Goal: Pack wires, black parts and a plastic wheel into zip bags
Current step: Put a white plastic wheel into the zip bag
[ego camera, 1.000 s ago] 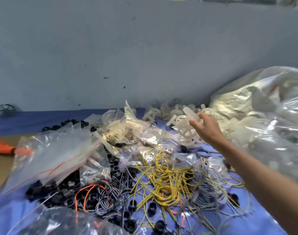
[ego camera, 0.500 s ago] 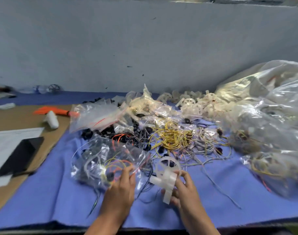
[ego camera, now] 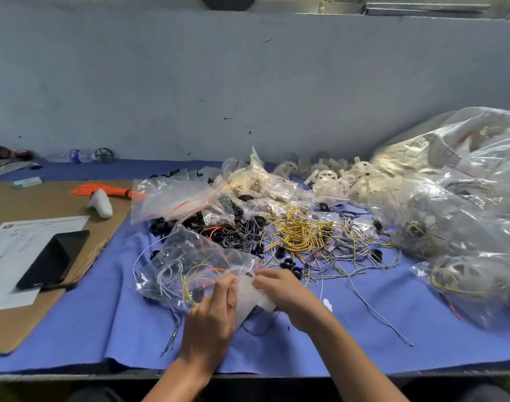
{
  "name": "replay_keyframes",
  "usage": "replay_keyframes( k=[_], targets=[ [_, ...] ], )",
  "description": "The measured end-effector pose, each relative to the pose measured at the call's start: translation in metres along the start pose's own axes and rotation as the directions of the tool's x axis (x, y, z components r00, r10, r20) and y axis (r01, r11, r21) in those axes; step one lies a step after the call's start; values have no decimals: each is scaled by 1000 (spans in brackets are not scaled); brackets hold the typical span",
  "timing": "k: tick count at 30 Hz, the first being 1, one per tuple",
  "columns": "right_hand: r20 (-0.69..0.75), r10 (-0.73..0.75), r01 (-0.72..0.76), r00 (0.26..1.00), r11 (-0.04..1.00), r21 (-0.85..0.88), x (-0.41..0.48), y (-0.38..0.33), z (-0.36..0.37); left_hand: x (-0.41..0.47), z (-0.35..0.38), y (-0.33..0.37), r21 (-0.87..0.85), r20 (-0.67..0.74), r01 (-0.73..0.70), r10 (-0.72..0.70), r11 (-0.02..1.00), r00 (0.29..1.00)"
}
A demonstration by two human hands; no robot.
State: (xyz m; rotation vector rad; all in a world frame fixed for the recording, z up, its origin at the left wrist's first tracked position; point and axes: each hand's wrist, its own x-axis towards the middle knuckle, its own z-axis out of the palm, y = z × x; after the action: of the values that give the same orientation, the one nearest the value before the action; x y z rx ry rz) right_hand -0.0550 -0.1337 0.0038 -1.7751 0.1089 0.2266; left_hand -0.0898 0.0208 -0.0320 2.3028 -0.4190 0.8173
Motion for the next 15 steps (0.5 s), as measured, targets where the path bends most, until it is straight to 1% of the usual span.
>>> replay_keyframes(
  k=[2, 4, 6, 7, 8, 10, 12, 15],
  targets=[
    [-124, -45, 50, 991, 998, 36, 5, -4, 8, 0, 0, 0, -2, -20, -22, 22, 1000, 1000],
    [-262, -19, 66, 965, 983, 171, 5, -1, 21, -1, -1, -1, -15, -34, -34, 33, 999, 999],
    [-291, -3, 92, 957, 952, 292, 3, 6, 33, -2, 0, -2, -23, -36, -27, 26, 999, 999],
    [-258, -15, 96, 966, 947, 305, 1, 10, 37, -2, 1, -3, -17, -38, -22, 21, 1000, 999],
    [-192, -30, 88, 981, 949, 303, 0, 14, 40, -2, 2, -3, -12, -39, -12, 12, 1000, 999],
    [-16, -46, 49, 999, 949, 312, -5, 19, 38, -1, 3, -4, 1, -32, -4, 4, 1000, 999],
    [119, -93, 51, 989, 947, 316, -5, 22, 33, -2, 3, -4, 23, -27, -39, 40, 999, 999],
    [217, -219, 125, 951, 918, 377, -5, 21, 26, -2, 3, -6, 2, -31, -51, 51, 999, 998]
  ],
)
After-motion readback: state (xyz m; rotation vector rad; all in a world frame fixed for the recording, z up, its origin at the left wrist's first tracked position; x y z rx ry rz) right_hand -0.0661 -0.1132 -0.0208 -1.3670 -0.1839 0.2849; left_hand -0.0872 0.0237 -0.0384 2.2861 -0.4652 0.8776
